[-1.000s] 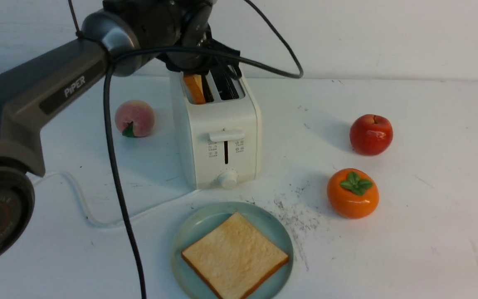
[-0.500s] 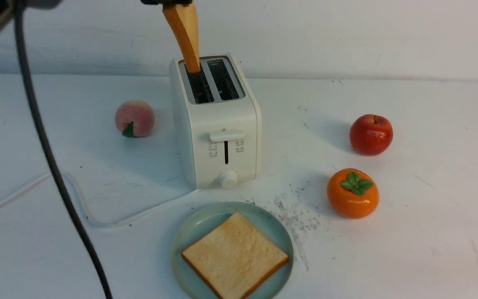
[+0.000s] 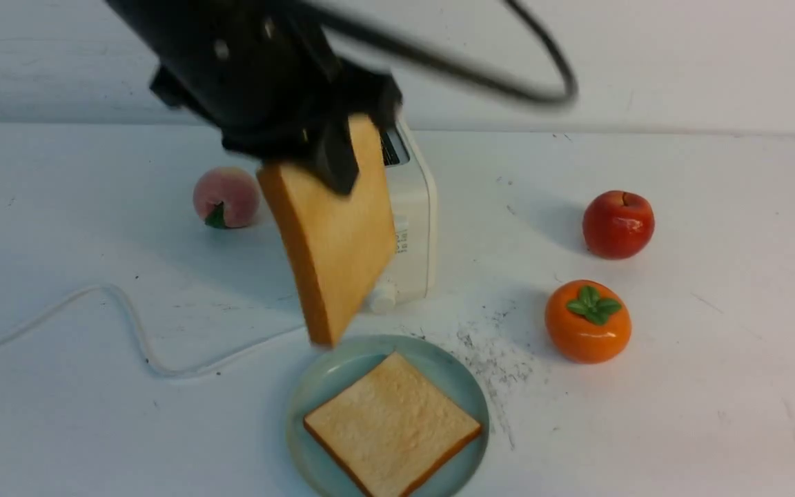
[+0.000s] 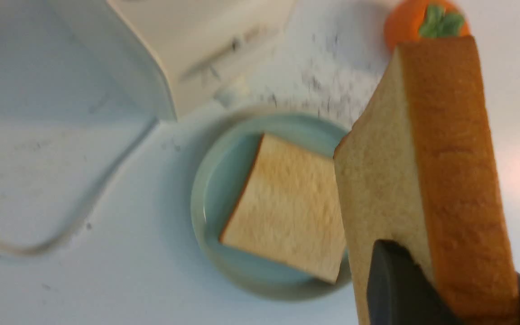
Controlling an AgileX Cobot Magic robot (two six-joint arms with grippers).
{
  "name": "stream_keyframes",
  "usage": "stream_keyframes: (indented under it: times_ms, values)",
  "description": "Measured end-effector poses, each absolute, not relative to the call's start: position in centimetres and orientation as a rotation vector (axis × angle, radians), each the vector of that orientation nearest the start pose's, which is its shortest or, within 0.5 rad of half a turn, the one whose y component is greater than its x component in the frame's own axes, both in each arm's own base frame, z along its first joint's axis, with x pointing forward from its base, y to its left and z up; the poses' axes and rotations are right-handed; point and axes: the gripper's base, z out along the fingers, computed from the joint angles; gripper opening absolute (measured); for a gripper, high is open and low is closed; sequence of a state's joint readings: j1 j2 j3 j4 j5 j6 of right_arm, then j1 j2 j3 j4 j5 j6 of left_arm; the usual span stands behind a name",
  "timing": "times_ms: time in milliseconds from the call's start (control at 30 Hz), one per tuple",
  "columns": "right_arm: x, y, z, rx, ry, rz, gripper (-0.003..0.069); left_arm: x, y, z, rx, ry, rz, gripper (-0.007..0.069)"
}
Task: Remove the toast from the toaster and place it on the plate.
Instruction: Use the left arm to put a slice of bread into the empty plate
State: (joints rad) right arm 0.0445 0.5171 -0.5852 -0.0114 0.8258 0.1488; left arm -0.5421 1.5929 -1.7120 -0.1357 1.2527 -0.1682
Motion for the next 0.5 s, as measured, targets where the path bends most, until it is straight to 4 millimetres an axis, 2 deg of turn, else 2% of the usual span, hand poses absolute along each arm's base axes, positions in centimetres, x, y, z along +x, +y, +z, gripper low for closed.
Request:
stream_keyframes:
  times_ms: [33, 67, 100, 233, 267, 433, 500]
  values:
    - [8.9, 0.3, 30.0, 0.113, 2.240, 0.091, 0.0144, 26.9, -19.3, 37.2, 0.550, 2.697, -0.338, 0.0125]
    - [8.9, 0.3, 30.0, 0.113, 2.240, 0.091, 0.0144, 26.8, -19.3, 36.5, 0.556, 2.712, -0.308, 0.0125]
    - [8.9, 0.3, 30.0, 0.113, 2.240, 0.091, 0.0146, 26.1, -20.5, 34.2, 0.625, 2.735, -0.201, 0.0125]
    - [8.9, 0.3, 30.0, 0.113, 2.240, 0.091, 0.0150, 24.9, -23.6, 30.3, 0.767, 2.625, 0.073, 0.0125]
    - [8.9, 0.3, 30.0, 0.113, 2.240, 0.091, 0.0151, 24.9, -23.7, 30.2, 0.771, 2.620, 0.087, 0.0125]
    - [8.9, 0.3, 30.0, 0.113, 2.240, 0.092, 0.0156, 25.2, -27.0, 28.2, 0.816, 2.400, 0.279, 0.0125]
    - [8.9, 0.3, 30.0, 0.113, 2.240, 0.092, 0.0157, 25.4, -27.4, 27.7, 0.800, 2.381, 0.306, 0.0125]
